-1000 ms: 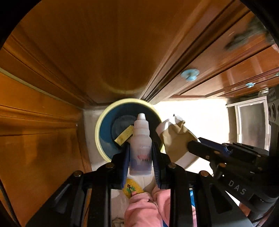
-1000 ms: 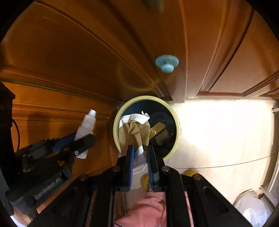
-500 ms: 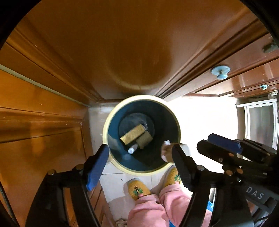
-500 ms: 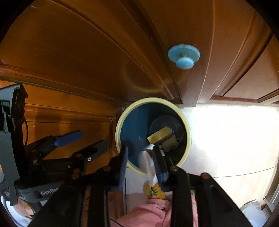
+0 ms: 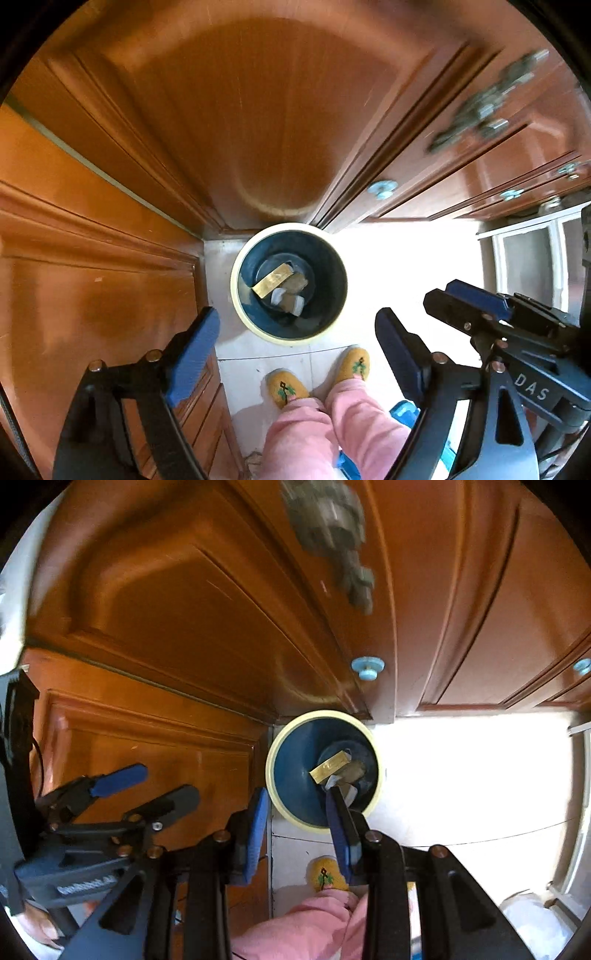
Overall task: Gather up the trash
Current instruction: 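Raise both tools back toward the remaining counter trash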
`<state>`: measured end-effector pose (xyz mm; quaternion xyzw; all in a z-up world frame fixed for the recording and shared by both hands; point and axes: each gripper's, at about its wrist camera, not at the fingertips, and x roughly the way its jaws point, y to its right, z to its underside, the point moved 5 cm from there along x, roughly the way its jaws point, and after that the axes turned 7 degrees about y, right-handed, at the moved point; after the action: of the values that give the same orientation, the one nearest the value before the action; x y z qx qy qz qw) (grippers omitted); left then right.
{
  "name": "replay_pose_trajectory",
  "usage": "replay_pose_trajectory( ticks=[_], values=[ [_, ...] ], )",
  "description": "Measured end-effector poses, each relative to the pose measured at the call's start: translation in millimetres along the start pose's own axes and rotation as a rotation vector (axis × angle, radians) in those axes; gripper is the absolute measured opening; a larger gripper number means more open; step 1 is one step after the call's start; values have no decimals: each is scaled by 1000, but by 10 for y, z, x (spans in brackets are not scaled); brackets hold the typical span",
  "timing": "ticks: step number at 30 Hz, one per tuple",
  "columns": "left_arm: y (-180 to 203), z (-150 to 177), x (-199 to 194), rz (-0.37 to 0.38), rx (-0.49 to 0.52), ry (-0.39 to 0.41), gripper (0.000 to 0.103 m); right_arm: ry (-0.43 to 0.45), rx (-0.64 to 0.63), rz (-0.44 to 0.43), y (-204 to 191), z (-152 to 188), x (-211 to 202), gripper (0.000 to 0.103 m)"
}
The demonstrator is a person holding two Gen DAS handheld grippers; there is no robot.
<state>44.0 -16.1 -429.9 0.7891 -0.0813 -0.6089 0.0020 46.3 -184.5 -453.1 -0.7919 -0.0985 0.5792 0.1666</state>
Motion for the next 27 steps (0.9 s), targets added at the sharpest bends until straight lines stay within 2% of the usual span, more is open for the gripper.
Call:
replay_pose_trajectory(
  ticks=[7, 11, 16, 22, 27],
  values=[
    [108, -192, -1060, 14, -9, 65, 85, 86, -50, 26, -364, -104, -1136, 34],
    [165, -340, -1649, 24, 17, 124, 85, 159, -80, 28, -562, -180, -1753, 44],
    [203, -533, -2275, 60, -5, 213, 85, 223, -123, 17, -845, -249, -2338, 45],
    [290, -751, -3006, 111, -2, 341, 85, 307, -190, 21, -1126, -394, -2767, 45],
    [323, -944, -3489, 118, 2, 443, 85, 385, -216, 9, -1302, -575, -3063, 45]
  ],
)
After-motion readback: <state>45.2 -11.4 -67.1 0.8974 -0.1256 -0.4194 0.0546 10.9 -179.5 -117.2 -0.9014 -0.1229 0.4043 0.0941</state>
